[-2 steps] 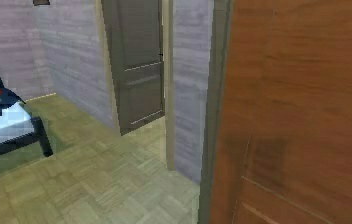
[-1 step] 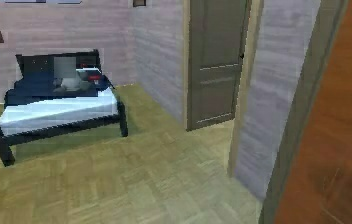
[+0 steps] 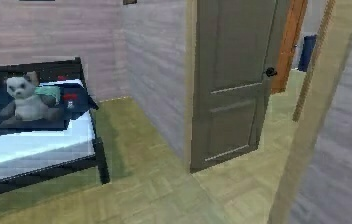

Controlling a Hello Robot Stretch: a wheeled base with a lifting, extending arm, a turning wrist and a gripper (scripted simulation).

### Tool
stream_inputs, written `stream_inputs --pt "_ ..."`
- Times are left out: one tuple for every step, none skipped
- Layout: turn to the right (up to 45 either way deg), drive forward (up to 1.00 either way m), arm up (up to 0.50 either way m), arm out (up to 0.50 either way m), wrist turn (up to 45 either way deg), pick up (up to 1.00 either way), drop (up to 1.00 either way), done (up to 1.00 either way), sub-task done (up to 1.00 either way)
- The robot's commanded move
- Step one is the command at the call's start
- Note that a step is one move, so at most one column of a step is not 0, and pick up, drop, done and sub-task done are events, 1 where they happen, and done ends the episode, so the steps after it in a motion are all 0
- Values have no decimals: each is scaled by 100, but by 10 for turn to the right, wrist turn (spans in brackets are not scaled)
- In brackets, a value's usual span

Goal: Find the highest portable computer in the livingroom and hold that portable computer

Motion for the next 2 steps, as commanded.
stream_inputs --pt "120 0 0 0 0 0 0 0 0" --pt "0 100 0 0 0 0 0 0 0"
